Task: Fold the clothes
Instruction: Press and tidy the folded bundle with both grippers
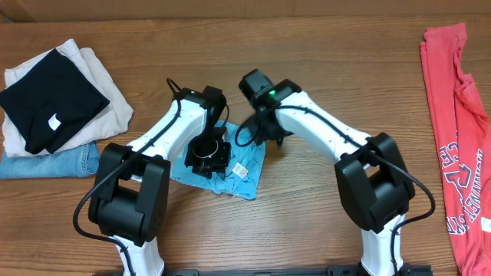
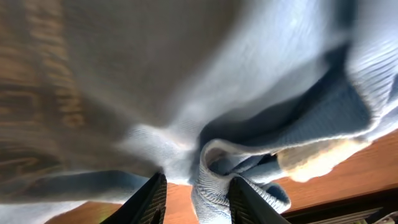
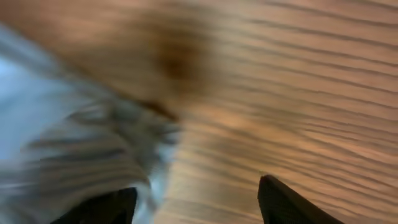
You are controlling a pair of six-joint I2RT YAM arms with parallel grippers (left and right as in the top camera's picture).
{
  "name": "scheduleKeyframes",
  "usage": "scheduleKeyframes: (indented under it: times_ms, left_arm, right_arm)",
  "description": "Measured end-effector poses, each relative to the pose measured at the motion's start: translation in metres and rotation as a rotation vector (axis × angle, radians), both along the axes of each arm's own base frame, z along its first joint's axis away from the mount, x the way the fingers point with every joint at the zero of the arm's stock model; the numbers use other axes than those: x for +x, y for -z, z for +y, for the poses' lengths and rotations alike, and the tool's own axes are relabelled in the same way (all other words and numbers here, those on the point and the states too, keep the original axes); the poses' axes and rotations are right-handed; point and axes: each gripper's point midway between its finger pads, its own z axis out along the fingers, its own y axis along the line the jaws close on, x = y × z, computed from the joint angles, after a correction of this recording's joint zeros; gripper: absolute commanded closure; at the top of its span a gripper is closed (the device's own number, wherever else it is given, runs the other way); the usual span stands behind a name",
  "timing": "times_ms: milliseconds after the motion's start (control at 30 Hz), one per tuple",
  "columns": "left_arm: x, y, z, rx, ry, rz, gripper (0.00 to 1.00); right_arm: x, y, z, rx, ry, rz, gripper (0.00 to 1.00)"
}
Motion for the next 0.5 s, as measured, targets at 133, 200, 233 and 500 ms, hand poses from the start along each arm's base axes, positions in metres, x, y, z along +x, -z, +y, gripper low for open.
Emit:
scheduleKeyframes:
  times_ms: [133, 200, 233, 500]
  left_arm:
    - [-0.003, 0.002, -0.003, -0.004, 0.005, 0.002, 0.63]
    - [-0.002, 0.003, -0.005, -0.012, 0.006, -0.001, 0.63]
    - [-0.002, 0.003, -0.007, -0.019, 0.007, -0.002, 0.64]
    - [0.0, -0.004, -0.045, -0.214, 0.05, -0.018, 0.67]
  right_arm:
    - [0.012, -0.001, -0.022, -0.018, 0.11, -0.017, 0.33]
    - [0.016, -0.001, -0.03, -0.025, 0.141, -0.022, 0.33]
    - [0.017, -0.001, -0.034, -0.029, 0.153, -0.02, 0.32]
    - [0.015, 0.0, -0.048, -0.054, 0.181, -0.001, 0.31]
